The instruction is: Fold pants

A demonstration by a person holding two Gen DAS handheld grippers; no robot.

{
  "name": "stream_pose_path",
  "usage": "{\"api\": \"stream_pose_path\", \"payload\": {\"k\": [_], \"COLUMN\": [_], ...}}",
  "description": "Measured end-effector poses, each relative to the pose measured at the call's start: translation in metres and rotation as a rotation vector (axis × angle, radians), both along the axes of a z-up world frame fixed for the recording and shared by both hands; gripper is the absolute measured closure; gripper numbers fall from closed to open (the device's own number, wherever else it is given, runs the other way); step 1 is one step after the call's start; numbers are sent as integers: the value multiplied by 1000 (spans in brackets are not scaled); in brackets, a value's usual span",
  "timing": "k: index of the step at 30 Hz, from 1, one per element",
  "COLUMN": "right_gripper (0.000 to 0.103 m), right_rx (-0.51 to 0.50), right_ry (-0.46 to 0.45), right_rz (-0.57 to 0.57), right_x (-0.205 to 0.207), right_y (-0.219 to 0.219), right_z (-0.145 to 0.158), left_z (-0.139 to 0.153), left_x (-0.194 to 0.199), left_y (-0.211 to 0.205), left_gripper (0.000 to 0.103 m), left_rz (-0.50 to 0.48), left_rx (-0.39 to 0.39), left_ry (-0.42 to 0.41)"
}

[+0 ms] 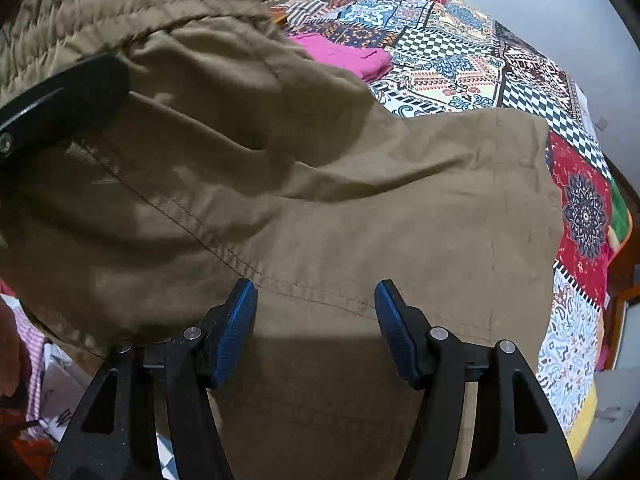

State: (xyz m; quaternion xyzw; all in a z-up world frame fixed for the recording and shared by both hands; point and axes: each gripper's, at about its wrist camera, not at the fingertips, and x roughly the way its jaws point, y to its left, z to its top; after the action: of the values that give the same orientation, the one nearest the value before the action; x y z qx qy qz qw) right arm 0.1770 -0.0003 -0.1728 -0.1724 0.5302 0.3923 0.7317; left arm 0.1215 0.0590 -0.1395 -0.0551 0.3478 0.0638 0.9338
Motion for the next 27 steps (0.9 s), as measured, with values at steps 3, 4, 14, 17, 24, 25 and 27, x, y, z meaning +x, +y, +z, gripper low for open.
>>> {"api": "stream_pose_path", "payload": {"k": [3, 4, 14, 17, 24, 25, 27], "right_gripper": [45, 45, 45, 45, 45, 45, 45], "right_rx": [23, 32, 57, 18, 108, 115, 122], "right_ry": [-14, -28, -44, 8, 27, 12, -24], "right_rz": [-29, -45, -220, -219, -258, -262, -279], "right_x": [1, 3, 17, 14, 16, 16, 16], "right_y": [-16, -23, -111, -109, -128, -132, -145], "right_z": [10, 15, 24, -6, 0, 6, 14], "left_z": [4, 4, 13, 14, 15, 15, 15], "left_x": [4, 6, 17, 23, 40, 41, 44], "left_y": [-8, -10, -40, -52, -83, -85, -89], "left_gripper": [72, 72, 72, 73, 74, 74, 74], "left_rz": [-21, -25, -82, -111, -165, -169, -176], "left_rx": [3, 4, 14, -10, 4, 3, 0], "left_ry": [-2, 0, -11, -6, 13, 14, 13]}}
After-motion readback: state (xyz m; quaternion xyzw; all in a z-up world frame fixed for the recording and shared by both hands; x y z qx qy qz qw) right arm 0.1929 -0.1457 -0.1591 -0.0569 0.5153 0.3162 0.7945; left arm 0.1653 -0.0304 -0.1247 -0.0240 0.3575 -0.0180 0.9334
